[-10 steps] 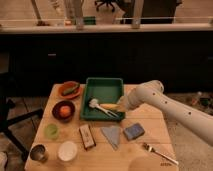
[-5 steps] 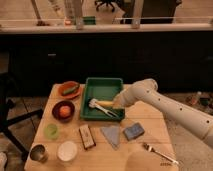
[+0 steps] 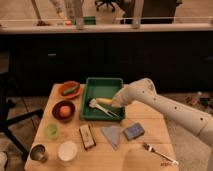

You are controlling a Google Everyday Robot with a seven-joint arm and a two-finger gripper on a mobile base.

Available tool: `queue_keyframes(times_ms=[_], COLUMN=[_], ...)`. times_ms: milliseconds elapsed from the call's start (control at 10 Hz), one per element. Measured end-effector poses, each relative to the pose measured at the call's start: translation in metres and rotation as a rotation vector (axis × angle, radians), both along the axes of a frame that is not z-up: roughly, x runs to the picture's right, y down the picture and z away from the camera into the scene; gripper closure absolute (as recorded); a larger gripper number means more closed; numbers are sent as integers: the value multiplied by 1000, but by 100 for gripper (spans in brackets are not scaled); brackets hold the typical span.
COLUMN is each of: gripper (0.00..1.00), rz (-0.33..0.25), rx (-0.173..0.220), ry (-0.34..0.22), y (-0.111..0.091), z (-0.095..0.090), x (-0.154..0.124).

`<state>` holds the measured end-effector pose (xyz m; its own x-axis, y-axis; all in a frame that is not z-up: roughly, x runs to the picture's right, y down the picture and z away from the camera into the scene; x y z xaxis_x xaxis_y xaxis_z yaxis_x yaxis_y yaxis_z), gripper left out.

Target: Place banana in tray

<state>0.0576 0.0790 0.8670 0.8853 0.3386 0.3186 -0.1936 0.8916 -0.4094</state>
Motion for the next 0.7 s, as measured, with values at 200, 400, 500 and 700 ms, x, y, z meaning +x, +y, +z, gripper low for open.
queue_keyframes(times_ms=[200, 400, 500, 700], gripper=[100, 100, 100, 100], rz=[46, 78, 88, 110], rx=[-14, -20, -18, -10], ry=[45, 70, 77, 87], y=[-4, -7, -11, -20], z=[8, 15, 17, 23], x=[-3, -2, -4, -5])
